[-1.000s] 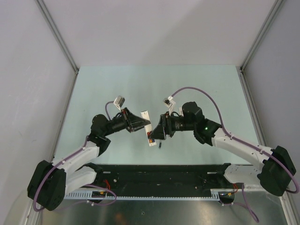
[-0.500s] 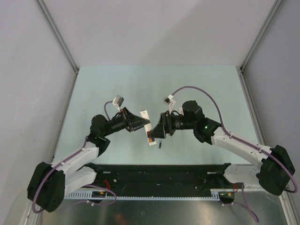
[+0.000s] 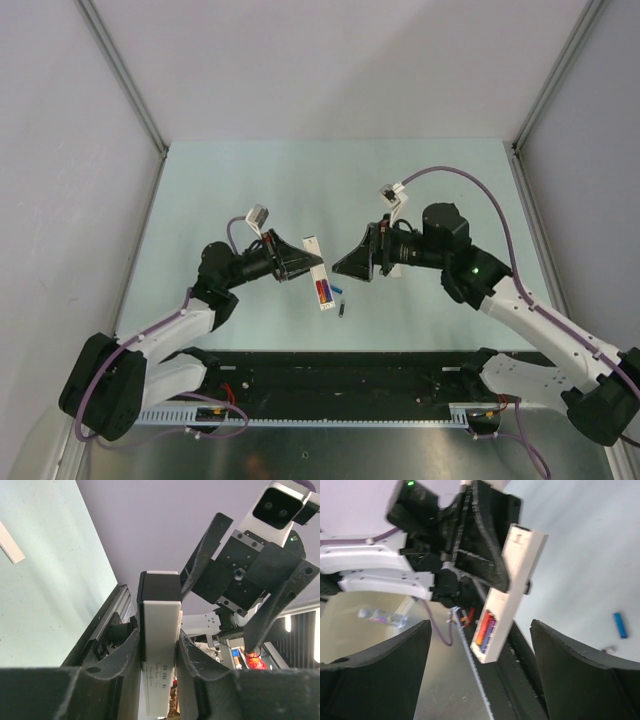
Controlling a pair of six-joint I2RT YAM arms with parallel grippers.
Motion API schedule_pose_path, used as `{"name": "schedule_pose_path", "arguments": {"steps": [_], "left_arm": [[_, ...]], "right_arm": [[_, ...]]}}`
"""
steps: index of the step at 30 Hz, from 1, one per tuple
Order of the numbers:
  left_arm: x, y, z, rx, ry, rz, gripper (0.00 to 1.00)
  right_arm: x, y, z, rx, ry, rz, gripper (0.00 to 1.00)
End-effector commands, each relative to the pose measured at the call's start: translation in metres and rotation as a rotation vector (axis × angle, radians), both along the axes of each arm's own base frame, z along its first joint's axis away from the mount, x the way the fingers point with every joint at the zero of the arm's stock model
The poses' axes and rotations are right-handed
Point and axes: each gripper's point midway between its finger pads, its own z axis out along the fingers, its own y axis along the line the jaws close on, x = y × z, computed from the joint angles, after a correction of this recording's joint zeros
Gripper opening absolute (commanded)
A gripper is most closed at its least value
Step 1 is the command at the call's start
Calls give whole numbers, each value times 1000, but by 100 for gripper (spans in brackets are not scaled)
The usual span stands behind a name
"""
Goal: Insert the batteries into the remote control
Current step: Load the battery into the remote control, then adjust the remote control.
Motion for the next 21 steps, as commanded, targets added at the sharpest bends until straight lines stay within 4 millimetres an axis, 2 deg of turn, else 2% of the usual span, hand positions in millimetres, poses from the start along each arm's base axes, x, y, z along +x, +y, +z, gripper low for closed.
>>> {"name": "schedule_pose_path", "arguments": {"steps": [1, 2, 3, 4, 6, 7, 9, 11, 12, 13, 15, 17, 18, 19, 21], "left_arm": [[6, 4, 17, -19, -111, 34, 0], [8, 7, 15, -15, -125, 56, 0], [9, 11, 5, -3, -104, 74, 0], [9, 13, 0, 2, -102, 86, 0], [11, 19, -15, 20, -84, 129, 0], [11, 20, -19, 27, -82, 141, 0], [13, 24, -27, 37, -73, 173, 0], [19, 27, -30, 44, -72, 217, 0], [20, 28, -32, 46, -71, 228, 0], [22, 29, -33, 50, -73, 238, 0], [27, 28, -33, 57, -72, 247, 0], [30, 27, -33, 64, -68, 250, 0], [33, 26, -32, 64, -68, 250, 0], [36, 24, -35, 69, -53, 251, 0], [40, 22, -33, 70, -49, 251, 0]], "right_arm": [[29, -29, -28, -181, -47, -207, 84], [38, -37, -40, -232, -47, -273, 84], [58, -53, -52, -309, -76, -394, 83], [64, -61, -72, -392, -44, -435, 82], [71, -70, -89, -467, -23, -485, 78], [70, -67, -93, -469, -11, -471, 77], [68, -57, -87, -435, -18, -461, 77], [54, -41, -74, -398, -69, -420, 79], [55, -37, -66, -377, -95, -438, 83], [44, -26, -61, -361, -107, -406, 86], [38, -16, -52, -348, -119, -381, 97], [27, -3, -48, -356, -132, -338, 100], [25, 0, -56, -395, -129, -330, 100], [23, 5, -48, -392, -143, -325, 100], [18, 12, -54, -438, -163, -310, 100]]}}
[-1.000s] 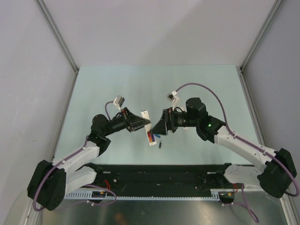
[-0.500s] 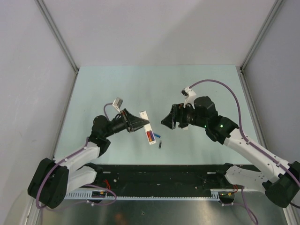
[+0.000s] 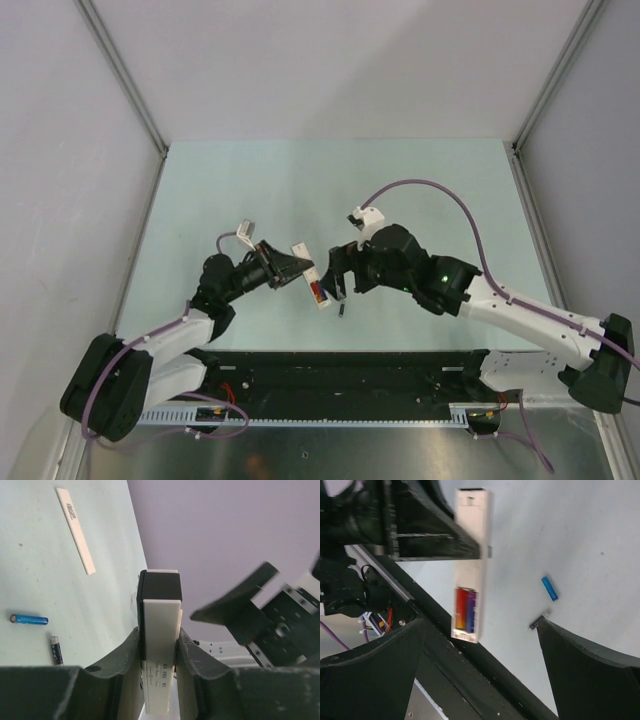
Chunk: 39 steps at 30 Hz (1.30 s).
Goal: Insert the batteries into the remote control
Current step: Adjust the remote control.
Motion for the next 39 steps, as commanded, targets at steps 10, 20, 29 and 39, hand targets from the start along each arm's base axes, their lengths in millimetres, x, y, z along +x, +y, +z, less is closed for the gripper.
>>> {"name": "schedule_pose_path", "arguments": {"steps": [10, 20, 29, 39], "left_arm": [[22, -15, 34, -38, -60, 12, 0], [19, -21, 37, -51, -43, -11, 0], [20, -24, 40, -57, -35, -22, 0], [22, -27, 40, -59, -21, -28, 0]], "right_arm": [[3, 27, 9, -156, -112, 14, 95], [19, 35, -6, -264, -135, -8, 80], [22, 42, -10, -271, -129, 12, 62], [24, 42, -11, -278, -127, 17, 40]]}}
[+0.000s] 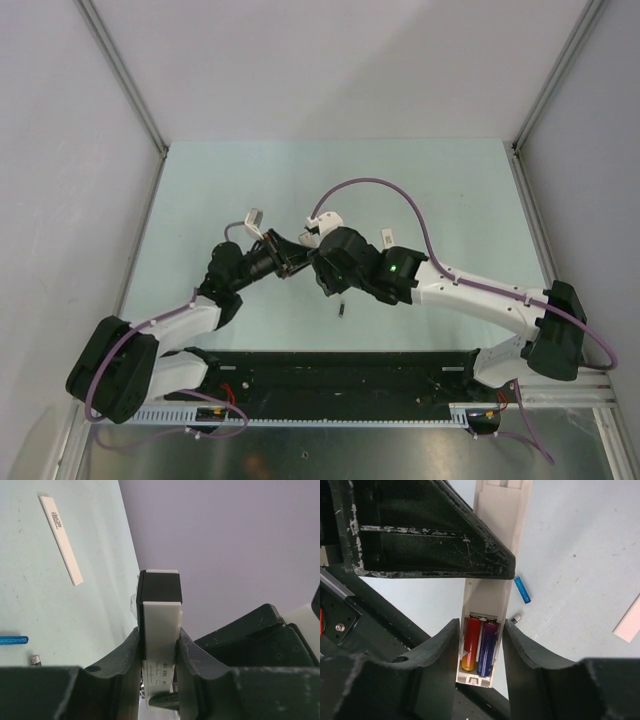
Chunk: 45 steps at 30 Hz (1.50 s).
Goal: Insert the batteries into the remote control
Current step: Adjust the remote control.
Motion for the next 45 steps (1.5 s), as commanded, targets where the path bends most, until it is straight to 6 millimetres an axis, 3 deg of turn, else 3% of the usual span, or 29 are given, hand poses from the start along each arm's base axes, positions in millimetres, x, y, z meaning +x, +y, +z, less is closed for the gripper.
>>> {"name": "schedule_pose_path", "arguments": {"steps": [1, 2, 8, 11, 12, 16, 21, 27, 30, 40, 43, 45], "left_arm": [[5, -6, 26, -44, -48, -17, 0], [5, -7, 25, -43, -45, -18, 0], [8, -9, 26, -42, -43, -23, 3], [10, -12, 29, -38, -57, -36, 22], [9, -14, 32, -39, -67, -52, 34], [9, -16, 43, -40, -113, -77, 54], [8, -16, 59, -57, -153, -100, 60], [12, 3, 74, -77, -182, -69, 61], [18, 20, 73, -79, -178, -30, 61], [9, 30, 53, -43, -199, -12, 62], [7, 35, 48, -10, -259, 33, 72], [4, 39, 55, -4, -323, 83, 81]], "right_arm": [[9, 5, 22, 37, -39, -4, 37], [9, 5, 22, 35, -39, -4, 28], [8, 3, 24, 25, -37, -6, 0], [8, 0, 27, 19, -32, -9, 0], [8, -1, 29, 19, -32, -14, 0], [6, -9, 36, 19, -28, -24, 0], [7, -15, 46, 31, -36, -35, 0], [7, -28, 53, 28, -34, -56, 0], [8, -36, 58, 36, -30, -68, 0], [8, -44, 70, 120, 34, -88, 0], [8, -42, 74, 161, 64, -92, 0], [7, -41, 76, 179, 89, -95, 0]]}}
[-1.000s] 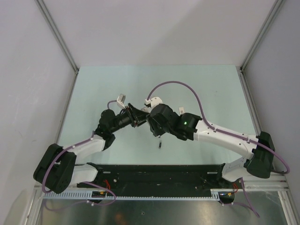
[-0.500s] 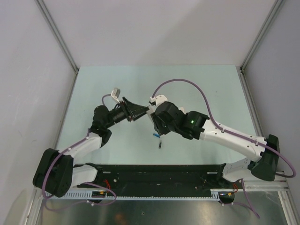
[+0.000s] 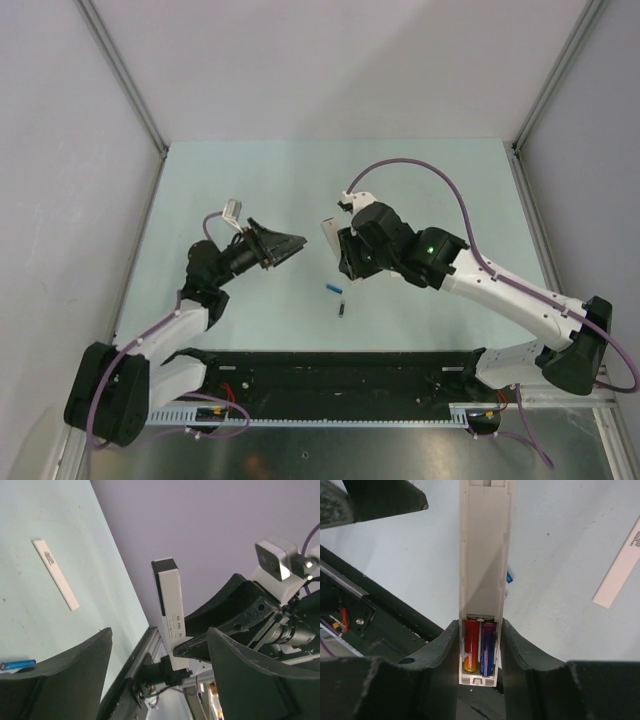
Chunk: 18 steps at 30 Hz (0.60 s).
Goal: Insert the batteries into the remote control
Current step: Adjust the remote control.
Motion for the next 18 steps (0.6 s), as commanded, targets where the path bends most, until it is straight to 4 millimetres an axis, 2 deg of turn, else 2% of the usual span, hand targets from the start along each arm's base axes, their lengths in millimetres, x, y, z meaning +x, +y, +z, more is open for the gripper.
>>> {"name": "schedule_pose_path", "arguments": {"steps": [1, 2, 3, 4, 7, 11, 14, 15, 18], "left_arm": [[-9, 10, 13, 36, -210, 98, 86], [-14, 13, 20, 37, -261, 119, 95], [-18, 14, 12, 50, -270, 132, 97], [-15, 20, 17, 49, -302, 193, 97], [-14, 24, 12, 75, -347, 273, 97], [-19, 18, 14, 90, -390, 287, 96], [-16, 12, 10, 75, -341, 267, 95], [-14, 8, 3, 64, -287, 251, 95], [-18, 1, 11, -24, -279, 200, 92]], "right_arm": [[-1, 10, 37, 139, 8, 1, 0], [-1, 11, 41, 150, 12, 1, 0], [-1, 11, 40, 149, 21, -2, 0], [-1, 11, 40, 149, 27, -4, 0], [0, 13, 41, 161, 49, -2, 0], [-1, 17, 43, 195, 75, 2, 0], [0, 17, 48, 211, 71, -4, 0], [-1, 16, 49, 213, 70, -4, 0], [-2, 13, 55, 231, 61, -12, 0]]}}
